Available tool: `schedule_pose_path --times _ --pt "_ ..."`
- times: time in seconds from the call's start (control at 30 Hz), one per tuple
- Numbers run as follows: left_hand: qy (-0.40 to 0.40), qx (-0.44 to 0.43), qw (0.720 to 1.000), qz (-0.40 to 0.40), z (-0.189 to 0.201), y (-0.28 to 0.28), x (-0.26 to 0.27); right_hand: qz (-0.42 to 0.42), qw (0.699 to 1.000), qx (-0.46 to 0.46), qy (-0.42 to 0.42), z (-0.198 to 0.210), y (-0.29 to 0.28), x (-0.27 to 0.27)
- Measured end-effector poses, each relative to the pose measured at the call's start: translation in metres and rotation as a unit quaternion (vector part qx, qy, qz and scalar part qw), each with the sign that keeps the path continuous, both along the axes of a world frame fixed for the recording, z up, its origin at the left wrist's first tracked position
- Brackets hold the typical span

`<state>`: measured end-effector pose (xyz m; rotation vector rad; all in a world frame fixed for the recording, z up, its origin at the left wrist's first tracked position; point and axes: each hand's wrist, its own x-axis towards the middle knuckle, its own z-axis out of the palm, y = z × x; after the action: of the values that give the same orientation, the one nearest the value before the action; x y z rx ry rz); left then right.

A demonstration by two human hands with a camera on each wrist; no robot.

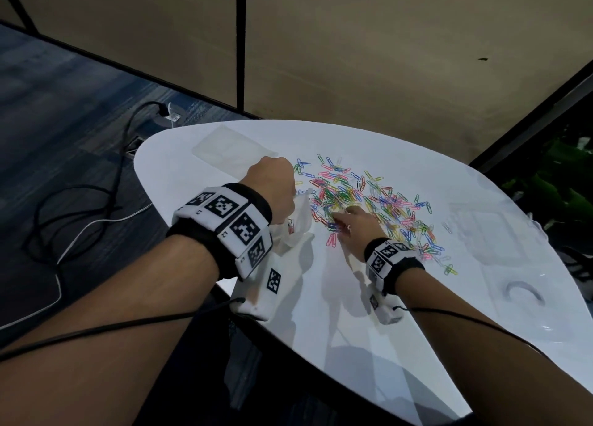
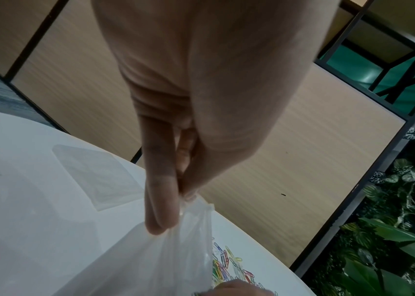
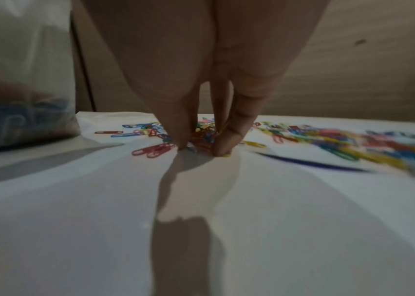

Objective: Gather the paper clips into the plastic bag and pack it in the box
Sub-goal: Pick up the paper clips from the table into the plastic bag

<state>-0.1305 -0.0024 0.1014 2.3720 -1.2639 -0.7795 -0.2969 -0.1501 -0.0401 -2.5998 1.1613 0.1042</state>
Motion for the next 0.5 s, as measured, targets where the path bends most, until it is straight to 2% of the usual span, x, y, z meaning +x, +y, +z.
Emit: schedule_pose_path --times 0.1,0.2,0.33,0.43,0.5 --pt "-0.002 0.0 1.0 -0.002 -0.001 -0.001 0.0 0.006 0.998 -0.054 0.018 -0.001 -0.002 0.006" --pt "0.001 0.001 1.0 -0.005 -0.001 -0.003 -0.001 -0.023 0.998 -0.045 0.027 0.003 -0.003 0.005" --pt "0.001 0.003 1.0 -0.005 -0.001 -0.003 -0.002 -0.155 0.986 0.036 -0.054 0.011 -0.013 -0.008" --pt "-0.003 0.002 1.0 -0.007 0.0 -0.003 -0.002 -0.248 0.943 0.174 -0.135 0.018 -0.022 -0.02" --pt "-0.004 0.004 1.0 -0.008 -0.001 -0.003 -0.002 -0.289 0.878 0.29 -0.249 0.029 -0.023 -0.021"
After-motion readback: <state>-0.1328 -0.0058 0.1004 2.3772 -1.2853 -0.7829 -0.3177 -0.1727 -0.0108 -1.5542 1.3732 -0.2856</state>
